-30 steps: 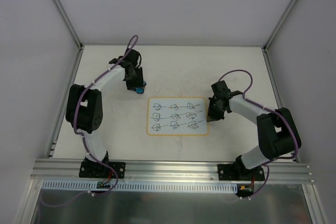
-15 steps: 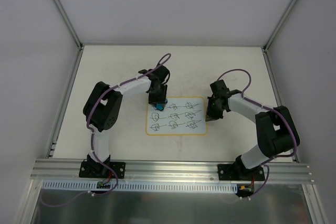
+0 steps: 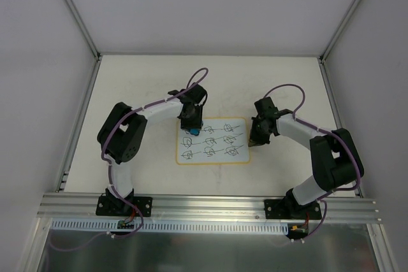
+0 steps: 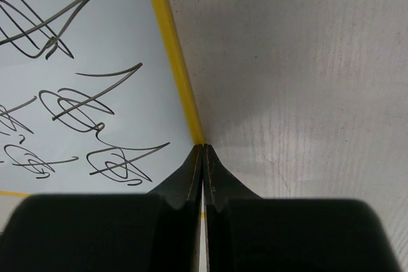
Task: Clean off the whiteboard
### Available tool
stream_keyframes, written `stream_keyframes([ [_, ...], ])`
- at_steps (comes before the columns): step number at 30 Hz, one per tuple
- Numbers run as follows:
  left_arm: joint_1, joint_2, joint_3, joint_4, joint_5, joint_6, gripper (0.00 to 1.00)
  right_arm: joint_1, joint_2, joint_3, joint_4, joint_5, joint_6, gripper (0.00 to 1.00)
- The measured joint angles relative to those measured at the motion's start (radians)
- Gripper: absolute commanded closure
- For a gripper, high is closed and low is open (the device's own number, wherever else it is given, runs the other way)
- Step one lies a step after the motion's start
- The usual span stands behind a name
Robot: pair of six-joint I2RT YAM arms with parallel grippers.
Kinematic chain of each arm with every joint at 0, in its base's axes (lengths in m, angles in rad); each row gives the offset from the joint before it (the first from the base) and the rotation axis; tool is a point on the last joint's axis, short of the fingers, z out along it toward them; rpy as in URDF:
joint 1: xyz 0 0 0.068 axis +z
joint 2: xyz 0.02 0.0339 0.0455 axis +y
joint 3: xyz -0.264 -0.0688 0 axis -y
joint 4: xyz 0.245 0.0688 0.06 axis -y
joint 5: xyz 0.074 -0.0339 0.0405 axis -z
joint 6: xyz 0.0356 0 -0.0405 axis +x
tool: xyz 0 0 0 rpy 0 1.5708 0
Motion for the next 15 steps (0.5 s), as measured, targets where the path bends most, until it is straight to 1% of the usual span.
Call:
stream_keyframes([
  [3,0.028,-0.029,-0.04,0.014,-0.001,-0.008,1.0,0.004,0.0,-0.002,0.013,0.0,0.008,1.0],
  [10,0.16,-0.079,-0.098,-0.013,-0.011,-0.006,1.0,0.007,-0.001,-0.005,0.028,-0.001,0.025,1.0],
  [15,0.18,-0.081,-0.098,-0.035,-0.034,0.006,1.0,0.008,0.0,-0.017,0.028,0.019,0.027,1.0],
])
